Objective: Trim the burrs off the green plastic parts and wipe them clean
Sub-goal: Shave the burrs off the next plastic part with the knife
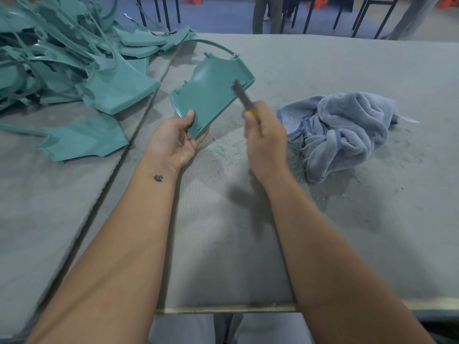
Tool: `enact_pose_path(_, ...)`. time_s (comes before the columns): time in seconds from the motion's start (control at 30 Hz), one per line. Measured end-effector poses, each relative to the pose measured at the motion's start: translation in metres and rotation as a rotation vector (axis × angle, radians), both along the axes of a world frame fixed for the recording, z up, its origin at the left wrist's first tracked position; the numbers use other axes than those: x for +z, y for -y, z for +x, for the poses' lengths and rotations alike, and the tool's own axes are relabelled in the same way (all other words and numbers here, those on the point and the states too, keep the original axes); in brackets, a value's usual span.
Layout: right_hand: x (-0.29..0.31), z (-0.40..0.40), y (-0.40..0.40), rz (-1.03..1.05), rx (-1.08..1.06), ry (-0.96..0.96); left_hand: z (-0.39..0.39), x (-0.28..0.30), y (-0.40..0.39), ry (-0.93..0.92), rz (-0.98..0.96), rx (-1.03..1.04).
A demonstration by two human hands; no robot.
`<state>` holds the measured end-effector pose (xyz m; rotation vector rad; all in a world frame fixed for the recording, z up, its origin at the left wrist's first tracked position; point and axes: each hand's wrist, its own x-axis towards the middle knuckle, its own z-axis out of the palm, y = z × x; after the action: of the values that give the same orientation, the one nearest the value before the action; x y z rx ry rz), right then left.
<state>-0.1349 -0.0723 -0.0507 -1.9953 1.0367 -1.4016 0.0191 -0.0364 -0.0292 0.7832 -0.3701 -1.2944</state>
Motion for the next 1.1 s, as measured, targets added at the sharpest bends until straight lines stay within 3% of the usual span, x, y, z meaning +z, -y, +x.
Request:
enact_pose_path(0.07,0.002,-0.004,0.001,0.008,-0.045,0.102,-0.001,0.000,0.001,0.011,0.005,0.006)
enact_pose_path(0.13,0.002,-0.001,-0.002,-0.049,-0.009,0.046,-0.001,0.000,0.001,0.024,0.007,0.010)
enact_pose_path(0.3,-0.004,0.011,-0.008,-0.190,0.175,-0.362,0.001,0.000,0.000,0.016,-0.003,-0.005)
enact_pose_path(0.63,0.004,0.000,-0.001,0.047,-0.114,0.109,-0.004,0.000,0.002,0.066,0.063,0.035)
enact_pose_path(0.77,0.006,-0.001,-0.006,-0.007,-0.060,0.109,-0.003,0.001,0.002,0.067,0.057,0.041)
enact_pose_path(0.87,0.002,0.006,-0.010,-0.097,0.081,-0.194,-0.003,0.000,0.001,0.070,0.040,0.022)
enact_pose_path(0.93,-0.001,0.008,-0.009,-0.099,0.101,-0.283,-0.002,0.000,0.001,0.066,0.037,0.016)
enact_pose_path(1.1,0.002,-0.004,0.001,0.035,-0.133,0.045,-0.005,-0.002,0.005,0.173,0.077,0.010)
